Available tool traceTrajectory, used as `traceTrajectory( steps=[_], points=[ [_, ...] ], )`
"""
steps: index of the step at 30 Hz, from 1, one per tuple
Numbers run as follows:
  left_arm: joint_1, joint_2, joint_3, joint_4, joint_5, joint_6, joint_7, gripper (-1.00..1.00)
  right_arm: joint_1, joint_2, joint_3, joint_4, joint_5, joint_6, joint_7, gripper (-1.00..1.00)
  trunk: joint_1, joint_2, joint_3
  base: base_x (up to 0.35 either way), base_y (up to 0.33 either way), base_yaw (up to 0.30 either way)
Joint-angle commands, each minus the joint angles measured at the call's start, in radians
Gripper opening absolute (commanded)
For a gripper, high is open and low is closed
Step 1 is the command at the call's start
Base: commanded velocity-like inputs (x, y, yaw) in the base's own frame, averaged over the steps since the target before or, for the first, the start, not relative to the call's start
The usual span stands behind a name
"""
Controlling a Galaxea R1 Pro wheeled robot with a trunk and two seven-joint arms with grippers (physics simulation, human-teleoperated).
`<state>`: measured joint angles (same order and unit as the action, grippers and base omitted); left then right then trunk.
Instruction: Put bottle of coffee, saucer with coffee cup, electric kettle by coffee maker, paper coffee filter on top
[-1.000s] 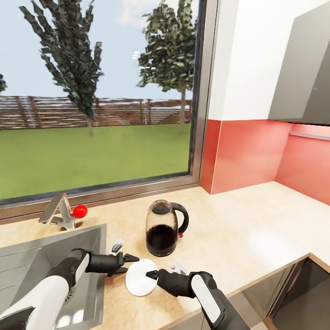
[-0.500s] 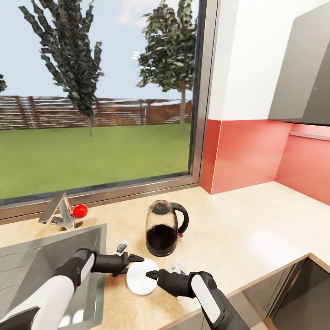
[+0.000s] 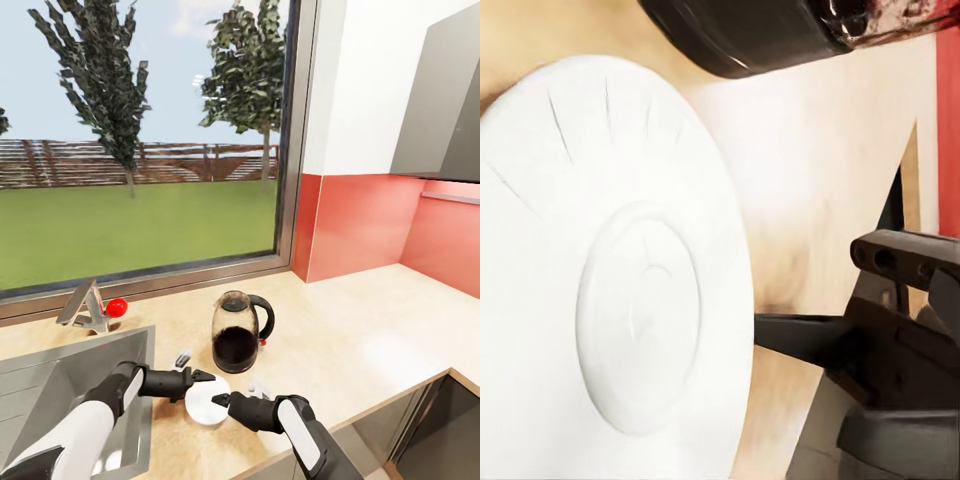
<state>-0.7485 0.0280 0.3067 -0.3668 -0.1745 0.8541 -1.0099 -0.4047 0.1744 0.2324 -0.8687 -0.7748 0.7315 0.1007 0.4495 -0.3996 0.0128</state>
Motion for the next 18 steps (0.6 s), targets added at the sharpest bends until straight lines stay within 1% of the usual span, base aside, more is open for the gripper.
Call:
traceTrajectory(
  steps=[1, 4, 7, 18],
  points=[
    [0.0, -0.002, 0.005, 0.0, -0.017, 0.004, -0.006, 1.0, 0.0, 0.0, 0.009, 0.0, 0.01, 0.004, 0.004, 1.0, 0.001, 0.0, -0.001, 0.0, 0.0, 0.0],
    [0.0, -0.003, 0.005, -0.001, -0.017, 0.004, -0.006, 1.0, 0.0, 0.0, 0.037, -0.001, 0.01, 0.004, 0.003, 1.0, 0.001, 0.0, -0.001, 0.0, 0.0, 0.0],
    [0.0, -0.003, 0.005, -0.001, -0.018, 0.005, -0.006, 1.0, 0.0, 0.0, 0.051, -0.001, 0.009, 0.003, 0.002, 1.0, 0.001, 0.0, -0.001, 0.0, 0.0, 0.0],
    [0.0, -0.003, 0.003, -0.001, -0.019, 0.005, -0.006, 1.0, 0.0, 0.0, 0.057, -0.001, 0.009, 0.003, 0.002, 1.0, 0.001, 0.0, -0.001, 0.0, 0.0, 0.0]
  ],
)
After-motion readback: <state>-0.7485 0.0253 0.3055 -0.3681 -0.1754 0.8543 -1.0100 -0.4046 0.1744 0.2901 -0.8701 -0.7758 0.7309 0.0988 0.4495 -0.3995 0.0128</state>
